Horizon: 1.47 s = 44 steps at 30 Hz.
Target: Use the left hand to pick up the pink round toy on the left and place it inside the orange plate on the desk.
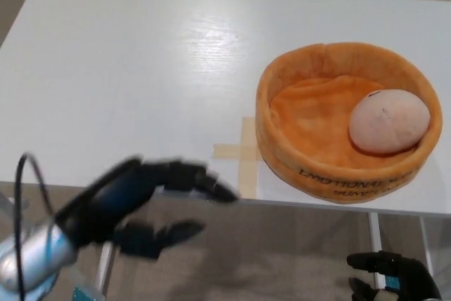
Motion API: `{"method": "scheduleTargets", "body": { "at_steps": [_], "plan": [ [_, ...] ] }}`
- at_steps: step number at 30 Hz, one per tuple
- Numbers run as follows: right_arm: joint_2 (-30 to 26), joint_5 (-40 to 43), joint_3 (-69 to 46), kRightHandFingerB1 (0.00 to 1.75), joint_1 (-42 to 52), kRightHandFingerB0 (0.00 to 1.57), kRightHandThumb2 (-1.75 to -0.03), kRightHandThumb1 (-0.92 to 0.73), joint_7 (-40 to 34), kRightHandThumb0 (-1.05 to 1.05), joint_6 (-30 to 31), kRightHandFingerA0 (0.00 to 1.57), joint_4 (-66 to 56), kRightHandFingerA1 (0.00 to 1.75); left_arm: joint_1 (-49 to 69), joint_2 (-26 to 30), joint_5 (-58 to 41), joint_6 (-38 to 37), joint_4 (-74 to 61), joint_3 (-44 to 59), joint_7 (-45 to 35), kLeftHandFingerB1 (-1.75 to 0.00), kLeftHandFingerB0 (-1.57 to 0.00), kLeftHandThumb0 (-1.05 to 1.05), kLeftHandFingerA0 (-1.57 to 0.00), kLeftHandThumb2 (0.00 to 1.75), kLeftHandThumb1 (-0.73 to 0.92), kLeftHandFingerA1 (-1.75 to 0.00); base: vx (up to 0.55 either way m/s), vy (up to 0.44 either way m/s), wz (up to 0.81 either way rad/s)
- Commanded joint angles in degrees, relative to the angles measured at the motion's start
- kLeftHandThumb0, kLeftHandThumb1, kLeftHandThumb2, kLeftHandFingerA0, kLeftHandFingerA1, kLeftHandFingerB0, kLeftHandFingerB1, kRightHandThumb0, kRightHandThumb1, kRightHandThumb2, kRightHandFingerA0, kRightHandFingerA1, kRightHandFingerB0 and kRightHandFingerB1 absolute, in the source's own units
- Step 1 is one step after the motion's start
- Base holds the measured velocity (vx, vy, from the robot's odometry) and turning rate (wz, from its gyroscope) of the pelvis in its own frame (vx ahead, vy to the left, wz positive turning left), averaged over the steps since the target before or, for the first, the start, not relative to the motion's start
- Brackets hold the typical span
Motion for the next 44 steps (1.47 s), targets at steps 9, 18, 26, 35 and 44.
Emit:
{"method": "scheduleTargets", "body": {
  "at_steps": [9, 18, 26, 35, 44],
  "plan": [
    [-1.33, -0.37, 0.94, 0.5, 1.49, 0.69, -0.57, -0.59, 0.28, -0.26, 1.79, 0.73, 0.98, 0.61, 1.8, -5.8, 8.24, -4.17, 44.33, -0.84, 12.95, -0.42, -0.6, 0.06, -0.47, 0.75, 0.73, -0.4, 0.0, 0.0, 0.01],
    [-1.16, -0.09, 0.78, 0.5, 1.65, 0.68, -0.57, -0.59, 0.38, -0.26, 1.73, 0.72, 0.94, 0.6, -8.06, -6.89, 13.17, -2.63, 63.57, -4.4, 25.03, -0.36, -0.46, 0.0, -0.37, 0.67, 0.76, -0.35, 0.0, 0.0, 0.0],
    [-1.32, -0.33, 1.06, 0.49, 1.32, 0.69, -0.58, -0.6, 0.26, -0.27, 1.56, 0.72, 0.72, 0.6, -11.41, -8.39, 8.76, -2.2, 71.08, -1.25, 28.43, -0.33, -0.37, -0.12, -0.38, 0.64, 0.68, -0.39, 0.0, 0.0, 0.0],
    [-1.3, 0.11, 0.87, 0.5, 1.57, 0.69, -0.57, -0.6, 0.36, -0.28, 0.95, 0.73, 0.66, 0.64, -12.35, -10.3, 4.46, -4.31, 74.85, 4.23, 28.24, -0.48, -0.13, -0.22, -0.25, 0.89, 0.42, -0.54, 0.0, 0.0, 0.0],
    [-1.36, -0.01, 1.07, 0.49, 1.29, 0.68, -0.57, -0.6, 0.39, -0.26, 1.49, 0.74, 0.71, 0.61, -12.71, -10.36, 5.99, -5.9, 75.97, 4.35, 29.25, -0.29, -0.26, -0.28, -0.34, 0.58, 0.6, -0.38, 0.0, 0.0, 0.0]
  ]
}}
